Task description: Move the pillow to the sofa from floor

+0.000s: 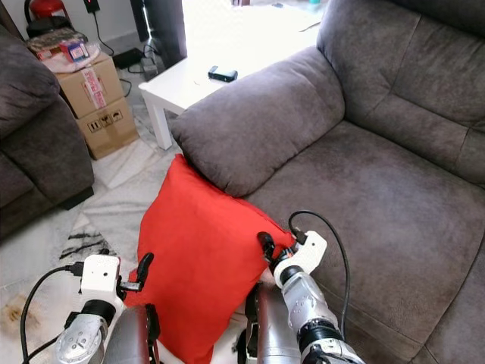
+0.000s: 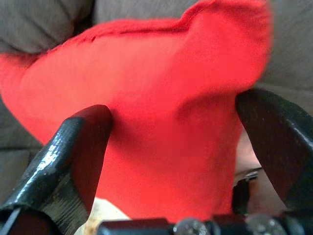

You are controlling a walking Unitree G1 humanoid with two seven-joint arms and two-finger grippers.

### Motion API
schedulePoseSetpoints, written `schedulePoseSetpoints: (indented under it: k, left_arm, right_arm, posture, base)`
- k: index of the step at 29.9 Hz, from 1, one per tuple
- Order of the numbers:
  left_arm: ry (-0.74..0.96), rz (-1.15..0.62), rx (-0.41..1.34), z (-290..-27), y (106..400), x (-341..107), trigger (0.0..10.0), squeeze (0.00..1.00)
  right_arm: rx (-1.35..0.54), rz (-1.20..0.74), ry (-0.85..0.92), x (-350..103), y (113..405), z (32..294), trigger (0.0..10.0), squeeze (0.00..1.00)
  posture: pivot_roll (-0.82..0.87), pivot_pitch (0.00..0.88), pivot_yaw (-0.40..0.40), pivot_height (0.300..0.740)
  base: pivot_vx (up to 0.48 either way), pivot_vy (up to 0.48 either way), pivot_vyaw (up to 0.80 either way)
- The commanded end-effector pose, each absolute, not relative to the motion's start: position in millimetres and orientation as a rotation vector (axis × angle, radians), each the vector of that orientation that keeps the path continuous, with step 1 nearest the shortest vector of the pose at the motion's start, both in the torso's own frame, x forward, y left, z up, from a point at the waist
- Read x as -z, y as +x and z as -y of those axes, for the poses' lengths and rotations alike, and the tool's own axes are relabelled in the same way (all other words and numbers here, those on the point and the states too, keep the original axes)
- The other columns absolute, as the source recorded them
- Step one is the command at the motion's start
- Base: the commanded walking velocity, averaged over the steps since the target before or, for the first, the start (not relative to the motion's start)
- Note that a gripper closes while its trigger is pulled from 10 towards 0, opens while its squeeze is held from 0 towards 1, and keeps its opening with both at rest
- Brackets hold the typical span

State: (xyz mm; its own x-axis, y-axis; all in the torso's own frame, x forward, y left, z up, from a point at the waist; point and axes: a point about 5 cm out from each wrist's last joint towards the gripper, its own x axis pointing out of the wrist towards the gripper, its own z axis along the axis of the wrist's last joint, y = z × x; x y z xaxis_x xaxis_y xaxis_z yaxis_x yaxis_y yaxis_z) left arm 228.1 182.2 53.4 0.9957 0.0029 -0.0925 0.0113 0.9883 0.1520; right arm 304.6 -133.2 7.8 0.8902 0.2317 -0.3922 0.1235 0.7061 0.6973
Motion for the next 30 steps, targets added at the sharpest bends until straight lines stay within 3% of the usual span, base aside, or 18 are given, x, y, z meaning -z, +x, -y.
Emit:
schedulePoseSetpoints:
  k: [1,16,17,30]
  left_arm:
    - [0.134,-0.115,0.002,-181,223,-51,10.0,0.00]
    - [0.129,-0.116,-0.027,-179,213,-57,10.0,0.00]
    - [0.129,-0.117,-0.029,-179,213,-57,10.0,0.00]
    - [0.124,-0.124,-0.046,-176,212,-57,10.0,0.00]
  right_arm:
    - [-0.081,-0.493,0.807,-7,304,130,10.0,0.00]
    - [-0.231,-0.530,0.676,-4,300,112,10.0,0.00]
    - [-0.226,-0.531,0.679,-4,300,113,0.0,0.00]
    - [-0.234,-0.513,0.702,-5,301,109,0.0,0.00]
  posture:
    - [0.13,0.213,-0.081,0.550]
    - [0.17,0.253,-0.116,0.550]
    - [0.17,0.258,-0.121,0.550]
    - [0.17,0.259,-0.138,0.550]
  base:
    - [0.000,0.000,0.00]
    - [0.000,0.000,0.00]
    - [0.000,0.000,0.00]
    - [0.000,0.000,0.00]
